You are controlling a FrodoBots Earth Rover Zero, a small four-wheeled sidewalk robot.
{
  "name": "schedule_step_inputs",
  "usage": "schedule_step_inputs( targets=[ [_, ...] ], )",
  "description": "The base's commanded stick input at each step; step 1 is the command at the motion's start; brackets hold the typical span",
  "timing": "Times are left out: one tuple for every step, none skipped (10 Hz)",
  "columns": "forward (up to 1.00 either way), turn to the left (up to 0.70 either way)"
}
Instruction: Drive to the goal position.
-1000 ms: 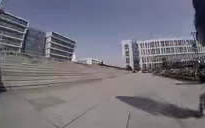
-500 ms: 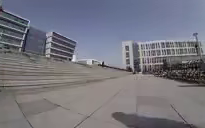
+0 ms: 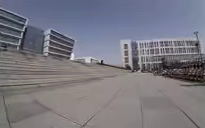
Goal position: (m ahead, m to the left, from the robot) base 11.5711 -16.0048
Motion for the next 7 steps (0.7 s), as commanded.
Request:
schedule_step_inputs(
  targets=[
    [0.5, -0.19],
    [0.5, 0.0],
    [0.5, 0.0],
    [0.5, 0.0],
    [0.5, 0.0],
    [0.5, 0.0],
    [0.5, 0.02]
  ],
)
